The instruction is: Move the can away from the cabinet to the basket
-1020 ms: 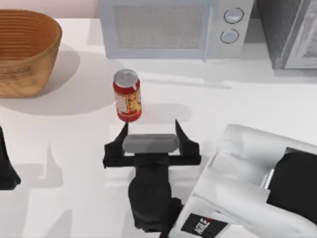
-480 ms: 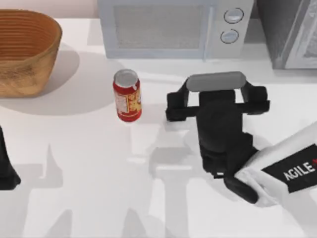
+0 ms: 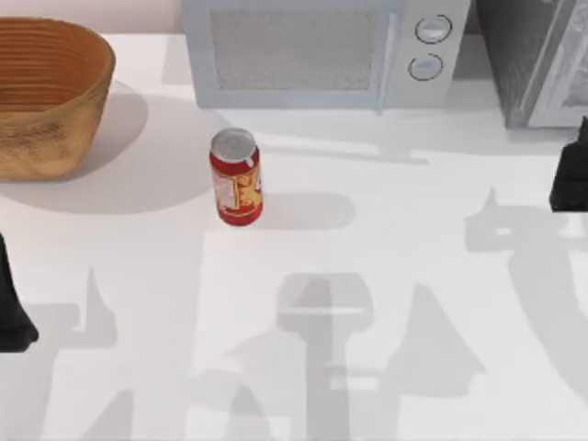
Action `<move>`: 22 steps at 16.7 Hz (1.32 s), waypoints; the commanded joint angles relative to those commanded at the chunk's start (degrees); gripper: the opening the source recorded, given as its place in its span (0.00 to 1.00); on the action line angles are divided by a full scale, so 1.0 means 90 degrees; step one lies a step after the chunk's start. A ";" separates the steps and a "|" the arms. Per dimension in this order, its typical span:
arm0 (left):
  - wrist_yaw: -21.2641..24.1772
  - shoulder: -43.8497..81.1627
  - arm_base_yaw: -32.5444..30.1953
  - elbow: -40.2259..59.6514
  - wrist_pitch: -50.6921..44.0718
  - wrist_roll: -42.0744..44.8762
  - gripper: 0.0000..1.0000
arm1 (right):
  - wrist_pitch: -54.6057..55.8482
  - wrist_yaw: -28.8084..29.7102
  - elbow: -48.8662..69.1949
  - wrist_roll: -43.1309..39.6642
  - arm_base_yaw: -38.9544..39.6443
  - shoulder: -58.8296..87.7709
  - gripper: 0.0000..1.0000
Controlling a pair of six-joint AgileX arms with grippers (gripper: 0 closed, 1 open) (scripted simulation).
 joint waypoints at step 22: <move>0.0000 0.0000 0.0000 0.0000 0.0000 0.0000 1.00 | -0.2689 -0.3019 -0.2346 -0.0082 -0.2426 -0.6331 1.00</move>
